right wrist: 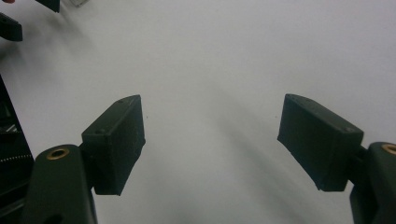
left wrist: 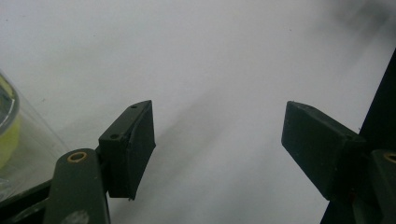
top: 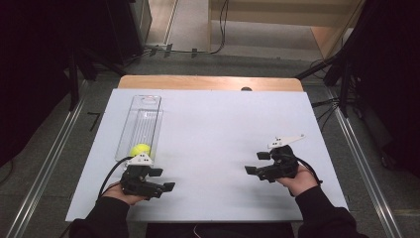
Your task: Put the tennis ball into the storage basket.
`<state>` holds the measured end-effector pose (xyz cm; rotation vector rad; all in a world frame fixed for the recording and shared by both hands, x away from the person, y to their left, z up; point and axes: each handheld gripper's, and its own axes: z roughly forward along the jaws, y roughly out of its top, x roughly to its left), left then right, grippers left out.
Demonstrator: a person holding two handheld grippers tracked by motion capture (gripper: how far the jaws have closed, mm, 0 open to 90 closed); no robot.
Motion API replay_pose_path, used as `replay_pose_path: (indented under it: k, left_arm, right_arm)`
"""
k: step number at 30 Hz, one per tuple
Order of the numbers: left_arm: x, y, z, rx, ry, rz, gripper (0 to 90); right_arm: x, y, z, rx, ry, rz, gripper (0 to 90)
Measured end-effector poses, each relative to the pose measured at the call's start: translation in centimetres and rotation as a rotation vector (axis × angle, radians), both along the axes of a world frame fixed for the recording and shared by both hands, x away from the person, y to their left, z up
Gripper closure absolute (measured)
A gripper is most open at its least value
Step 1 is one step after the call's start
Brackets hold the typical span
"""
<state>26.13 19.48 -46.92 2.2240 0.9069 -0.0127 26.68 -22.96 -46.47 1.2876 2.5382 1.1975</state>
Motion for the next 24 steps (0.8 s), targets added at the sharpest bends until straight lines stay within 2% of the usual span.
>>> replay_pose_path:
  k: [24]
  left_arm:
    - [0.0,0.0,0.0,-0.001,-0.001,0.006,26.5]
  right_arm:
    - [-1.7,-3.0,-0.4,0.011,0.017,-0.061,20.7]
